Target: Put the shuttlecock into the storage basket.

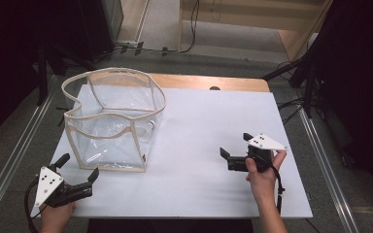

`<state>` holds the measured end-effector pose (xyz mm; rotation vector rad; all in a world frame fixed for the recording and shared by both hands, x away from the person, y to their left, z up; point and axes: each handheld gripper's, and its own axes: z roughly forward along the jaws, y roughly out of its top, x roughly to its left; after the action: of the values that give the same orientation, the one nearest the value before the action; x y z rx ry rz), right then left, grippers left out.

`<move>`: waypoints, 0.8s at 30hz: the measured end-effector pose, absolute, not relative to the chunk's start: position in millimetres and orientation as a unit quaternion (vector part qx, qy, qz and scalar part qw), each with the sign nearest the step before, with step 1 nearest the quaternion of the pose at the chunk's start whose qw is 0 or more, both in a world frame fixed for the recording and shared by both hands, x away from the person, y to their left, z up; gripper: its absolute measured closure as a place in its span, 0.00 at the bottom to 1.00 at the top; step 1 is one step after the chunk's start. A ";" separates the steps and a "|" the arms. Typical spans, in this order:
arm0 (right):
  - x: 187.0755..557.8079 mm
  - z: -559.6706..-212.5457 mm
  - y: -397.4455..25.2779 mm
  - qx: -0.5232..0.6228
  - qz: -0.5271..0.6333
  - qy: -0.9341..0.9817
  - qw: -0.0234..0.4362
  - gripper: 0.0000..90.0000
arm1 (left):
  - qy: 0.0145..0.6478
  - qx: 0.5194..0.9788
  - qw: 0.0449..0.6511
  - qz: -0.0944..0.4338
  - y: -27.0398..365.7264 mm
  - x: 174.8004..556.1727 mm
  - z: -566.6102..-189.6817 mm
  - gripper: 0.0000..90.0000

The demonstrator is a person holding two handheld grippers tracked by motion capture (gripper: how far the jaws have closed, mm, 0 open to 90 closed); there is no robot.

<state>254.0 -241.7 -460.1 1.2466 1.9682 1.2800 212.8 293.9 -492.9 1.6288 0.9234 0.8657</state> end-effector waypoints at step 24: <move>228.2 -478.9 -283.7 0.469 0.463 0.708 0.255 0.00 | 0.385 0.677 0.514 0.360 294.2 212.9 -492.8 0.00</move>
<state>228.2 -283.7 -478.9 1.2747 1.9212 1.2560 212.9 294.2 -492.8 1.6276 0.9256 0.8642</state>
